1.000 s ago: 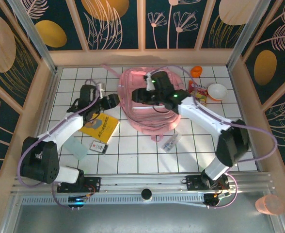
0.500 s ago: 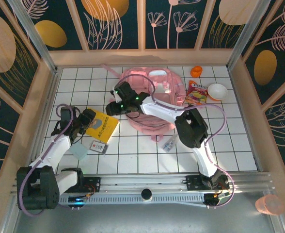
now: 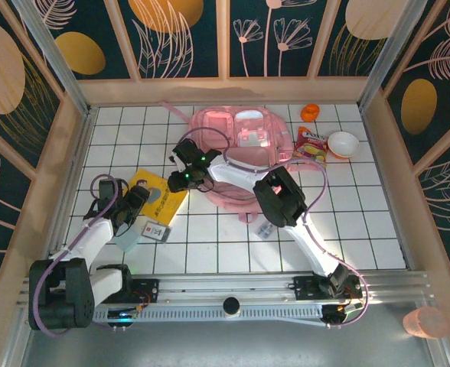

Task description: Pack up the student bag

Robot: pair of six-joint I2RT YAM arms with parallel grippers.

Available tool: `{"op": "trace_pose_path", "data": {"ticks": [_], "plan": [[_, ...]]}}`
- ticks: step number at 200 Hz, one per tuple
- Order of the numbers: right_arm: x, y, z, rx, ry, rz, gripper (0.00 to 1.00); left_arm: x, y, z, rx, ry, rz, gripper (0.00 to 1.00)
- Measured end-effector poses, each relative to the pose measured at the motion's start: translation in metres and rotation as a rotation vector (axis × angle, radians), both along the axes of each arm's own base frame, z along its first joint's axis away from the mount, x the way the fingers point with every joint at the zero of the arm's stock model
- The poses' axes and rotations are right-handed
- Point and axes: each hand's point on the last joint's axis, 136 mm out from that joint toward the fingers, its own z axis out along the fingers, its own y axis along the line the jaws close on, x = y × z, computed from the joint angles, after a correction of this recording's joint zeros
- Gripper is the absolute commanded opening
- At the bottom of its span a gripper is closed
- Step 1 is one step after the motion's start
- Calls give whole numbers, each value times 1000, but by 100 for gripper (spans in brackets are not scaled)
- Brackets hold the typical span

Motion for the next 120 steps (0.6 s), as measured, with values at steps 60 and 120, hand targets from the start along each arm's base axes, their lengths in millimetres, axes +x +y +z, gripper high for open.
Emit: {"op": "trace_pose_path", "data": {"ticks": [60,120], "plan": [[1,-9,-7,-40,25,-11,15,19,3,-7,21,-7,-20,67],[-14,-29,-3,-65,92,-73,40,47,-6,8,10,-63,-102,72]]}}
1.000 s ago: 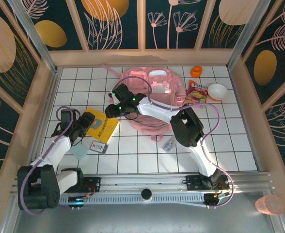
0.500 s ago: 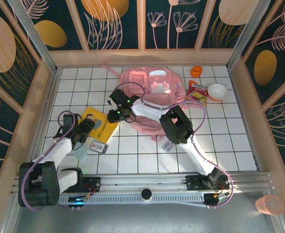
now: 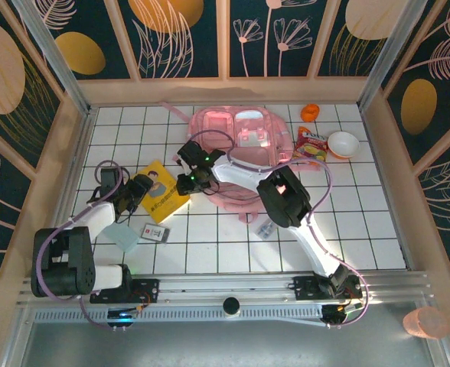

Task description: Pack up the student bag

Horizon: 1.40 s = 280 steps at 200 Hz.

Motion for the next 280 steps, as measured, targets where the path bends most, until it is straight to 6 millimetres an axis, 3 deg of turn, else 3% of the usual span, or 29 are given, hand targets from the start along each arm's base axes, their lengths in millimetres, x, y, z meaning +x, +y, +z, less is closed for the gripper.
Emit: {"op": "trace_pose_path", "data": {"ticks": [41,74,104,140,198,228,280], "plan": [[4,-6,25,17,-12,-35,41,3,7,20,68,-37,-14,71],[7,0,34,37,-22,-28,40,-17,7,0,76,11,-16,64],[13,12,26,27,-30,-8,38,-30,5,-17,71,57,-27,58],[10,9,-8,-40,-2,3,32,-30,4,-19,82,55,-50,56],[9,12,-6,-15,2,16,14,-29,-1,-33,48,70,-80,51],[9,11,-5,-3,10,12,10,-28,-3,-30,25,58,-86,51],[18,5,-4,11,37,-21,6,-21,-14,-5,-24,-30,-138,54]]}}
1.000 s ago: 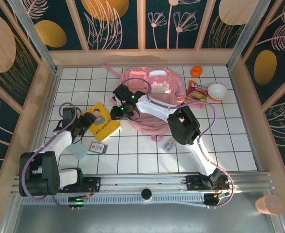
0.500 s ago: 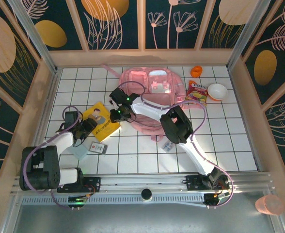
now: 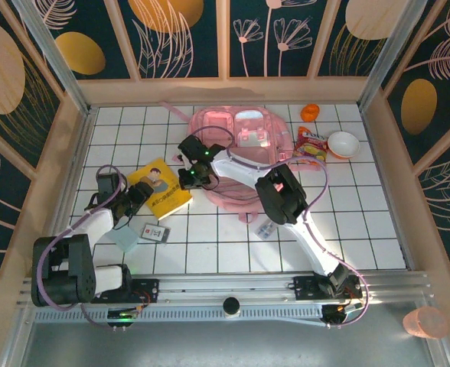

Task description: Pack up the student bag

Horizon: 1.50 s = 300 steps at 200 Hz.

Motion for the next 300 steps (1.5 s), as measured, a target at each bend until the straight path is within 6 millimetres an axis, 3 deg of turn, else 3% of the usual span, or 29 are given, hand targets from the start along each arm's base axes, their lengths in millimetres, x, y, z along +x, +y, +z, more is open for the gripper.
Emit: {"op": "trace_pose_path", "data": {"ticks": [42,82,108,122,149,189,208,229,267,282,300], "plan": [[5,-4,0,2,7,-16,5,8,-8,13,-53,-62,-30,54],[4,4,2,50,20,-16,4,10,-37,43,-178,-162,-139,53],[3,5,2,56,24,-12,4,11,-37,47,-167,-180,-147,43],[3,6,2,59,23,-12,6,9,-33,40,-136,-157,-137,28],[2,5,2,73,20,-24,14,7,-22,25,-63,-98,-106,11],[-8,-5,10,92,25,-50,29,9,-16,30,21,-82,-127,4],[-12,-13,39,135,-5,-73,35,15,-15,55,63,-153,-156,3],[-12,-28,101,237,-111,-103,37,24,-26,95,110,-288,-236,5],[-15,-87,234,459,-408,-213,42,23,-91,183,88,-622,-524,1],[-25,-116,265,518,-511,-256,43,15,-112,204,44,-724,-613,0],[-41,-146,284,562,-598,-291,46,3,-137,220,0,-806,-719,0]]}}
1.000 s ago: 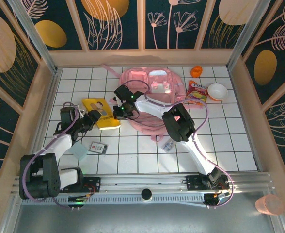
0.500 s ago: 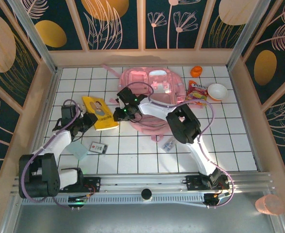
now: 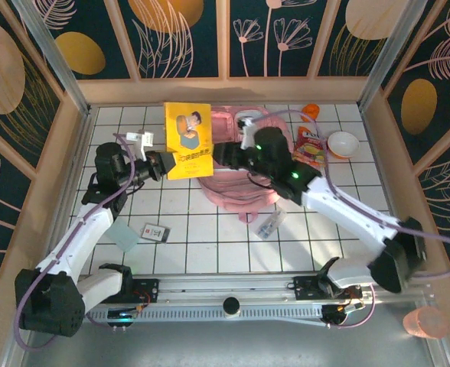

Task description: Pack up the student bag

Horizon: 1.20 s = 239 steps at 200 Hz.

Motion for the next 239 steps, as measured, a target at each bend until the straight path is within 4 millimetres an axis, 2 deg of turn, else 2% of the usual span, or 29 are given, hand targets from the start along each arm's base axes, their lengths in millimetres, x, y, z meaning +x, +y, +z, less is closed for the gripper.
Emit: {"op": "trace_pose_path", "data": {"ticks": [9,29,47,57,75,95,119,171,189,203,212,230,239], "plan": [[-7,-14,4,17,-37,-21,48,-7,-15,6,-10,-25,-68,0],[-24,-38,9,45,-110,-43,58,-25,-47,19,-45,-79,-222,0],[-35,-56,17,74,-166,-60,67,-39,-67,28,-87,-113,-327,0],[-40,-64,22,87,-194,-69,74,-44,-73,33,-107,-128,-361,0],[-43,-79,30,114,-221,-93,79,-50,-78,45,-141,-162,-399,0],[-42,-91,34,141,-224,-92,80,-56,-80,59,-176,-199,-425,0],[-39,-91,31,171,-203,-39,80,-62,-81,75,-220,-233,-449,0],[-55,-55,23,255,-135,226,77,-71,-88,87,-269,-225,-490,0],[-63,-46,26,282,-133,305,72,-73,-90,87,-273,-221,-499,1],[-68,-43,28,293,-135,346,61,-73,-90,87,-274,-221,-496,2],[-70,-43,29,299,-133,361,46,-71,-90,88,-275,-222,-488,3],[-72,-46,33,307,-156,369,0,-68,-89,88,-277,-226,-467,6],[-74,-48,34,309,-164,373,0,-67,-89,88,-276,-229,-464,11]]}}
